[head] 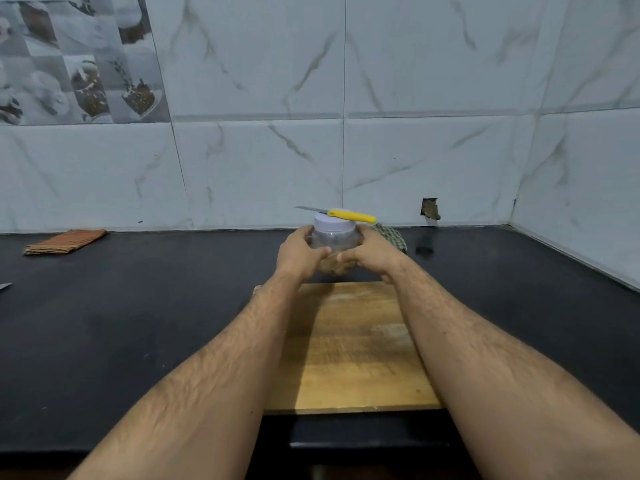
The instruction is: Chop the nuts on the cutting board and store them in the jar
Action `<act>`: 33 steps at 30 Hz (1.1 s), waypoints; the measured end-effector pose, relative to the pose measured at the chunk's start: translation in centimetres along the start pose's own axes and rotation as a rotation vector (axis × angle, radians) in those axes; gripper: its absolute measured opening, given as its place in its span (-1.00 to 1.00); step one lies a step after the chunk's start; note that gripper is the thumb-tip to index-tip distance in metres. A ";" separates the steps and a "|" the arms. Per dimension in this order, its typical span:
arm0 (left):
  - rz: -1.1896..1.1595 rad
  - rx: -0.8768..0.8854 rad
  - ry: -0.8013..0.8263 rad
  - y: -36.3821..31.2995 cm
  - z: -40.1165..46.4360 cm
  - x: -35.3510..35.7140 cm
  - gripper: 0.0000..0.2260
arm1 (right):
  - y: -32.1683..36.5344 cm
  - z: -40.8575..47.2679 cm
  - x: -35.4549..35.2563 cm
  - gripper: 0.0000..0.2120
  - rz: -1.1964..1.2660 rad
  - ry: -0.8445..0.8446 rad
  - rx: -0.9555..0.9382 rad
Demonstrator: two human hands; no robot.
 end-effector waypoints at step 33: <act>0.091 0.088 -0.145 -2.0 -11.1 -1.7 -0.55 | -1.0 -6.9 -2.5 -0.01 -0.110 0.064 0.143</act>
Point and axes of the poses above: each hand's wrist, its own z-axis towards the middle knuckle, its own x-axis out of the palm, y = z × x, the point moved 1 cm from there along z, towards the middle knuckle, and after that the axes turned 13 degrees about -y, right-handed, at the moved point
